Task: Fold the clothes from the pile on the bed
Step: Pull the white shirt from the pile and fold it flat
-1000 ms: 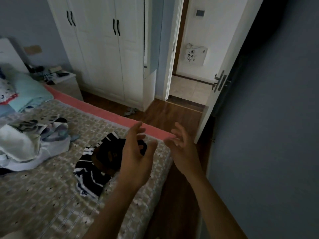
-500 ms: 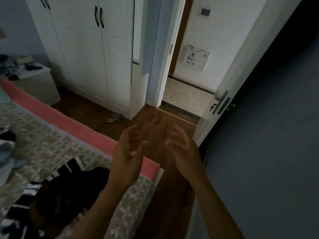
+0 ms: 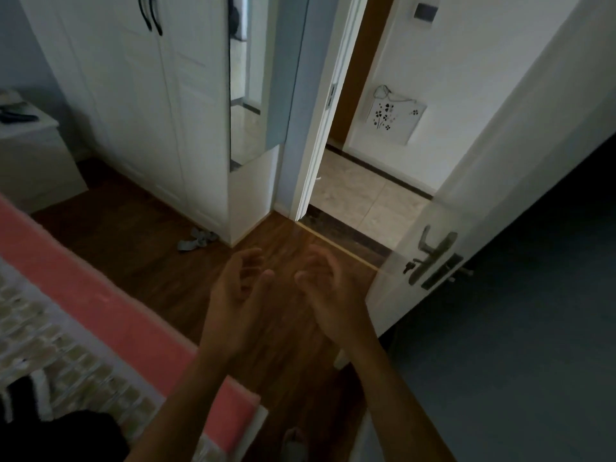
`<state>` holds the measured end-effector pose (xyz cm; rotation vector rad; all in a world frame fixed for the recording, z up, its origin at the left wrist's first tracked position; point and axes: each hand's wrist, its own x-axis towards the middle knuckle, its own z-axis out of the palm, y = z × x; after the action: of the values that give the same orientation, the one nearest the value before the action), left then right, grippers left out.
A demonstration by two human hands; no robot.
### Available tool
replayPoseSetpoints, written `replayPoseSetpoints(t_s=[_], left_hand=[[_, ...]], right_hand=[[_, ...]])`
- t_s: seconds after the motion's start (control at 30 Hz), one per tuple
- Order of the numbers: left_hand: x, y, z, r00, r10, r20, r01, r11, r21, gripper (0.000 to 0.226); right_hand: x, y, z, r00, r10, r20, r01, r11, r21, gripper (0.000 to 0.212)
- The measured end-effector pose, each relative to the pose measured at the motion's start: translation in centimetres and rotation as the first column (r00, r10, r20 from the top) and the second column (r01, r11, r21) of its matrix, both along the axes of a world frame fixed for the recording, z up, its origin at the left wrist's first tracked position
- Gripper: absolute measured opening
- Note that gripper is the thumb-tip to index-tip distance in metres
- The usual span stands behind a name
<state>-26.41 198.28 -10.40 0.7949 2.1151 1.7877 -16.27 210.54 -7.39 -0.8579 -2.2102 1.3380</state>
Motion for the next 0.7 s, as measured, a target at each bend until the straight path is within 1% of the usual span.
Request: replayPoseSetpoints(t_s=[0.1, 0.2, 0.3, 0.43, 0.53, 0.63, 0.7], left_hand=[[-1.8, 5.2, 0.1, 0.999, 0.035, 0.009, -0.035, 0.999, -0.031, 0.056], [-4.2, 8.6, 0.9, 0.994, 0.107, 0.01, -0.106, 0.994, -0.039, 0.059], [-7.1, 10.7, 1.5, 0.98, 0.198, 0.01, -0.197, 0.98, -0.032, 0.06], [-11.5, 13.5, 2.2, 0.947, 0.315, 0.061, -0.313, 0.949, -0.047, 0.071], [-16.0, 15.2, 2.2, 0.911, 0.407, 0.06, -0.405, 0.913, -0.044, 0.082], [-21.5, 16.3, 2.0, 0.872, 0.48, 0.1, -0.483, 0.876, 0.0, 0.075], [-25.4, 16.4, 2.0, 0.831, 0.538, 0.141, -0.546, 0.837, 0.026, 0.059]], right_hand=[[-2.7, 5.6, 0.4, 0.995, 0.092, 0.045, -0.094, 0.994, 0.046, 0.05], [-6.7, 9.8, 1.1, 0.985, 0.166, 0.049, -0.168, 0.985, 0.04, 0.045], [-11.2, 12.3, 1.5, 0.971, 0.238, 0.014, -0.238, 0.971, 0.02, 0.04], [-17.9, 14.9, 0.9, 0.942, 0.336, -0.021, -0.336, 0.942, 0.007, 0.034], [-23.9, 17.0, 0.6, 0.907, 0.42, -0.033, -0.421, 0.907, -0.01, 0.036], [-31.0, 18.4, 0.2, 0.864, 0.503, -0.016, -0.504, 0.864, -0.018, 0.038], [-36.2, 18.4, 0.2, 0.839, 0.544, -0.005, -0.544, 0.839, -0.015, 0.041]])
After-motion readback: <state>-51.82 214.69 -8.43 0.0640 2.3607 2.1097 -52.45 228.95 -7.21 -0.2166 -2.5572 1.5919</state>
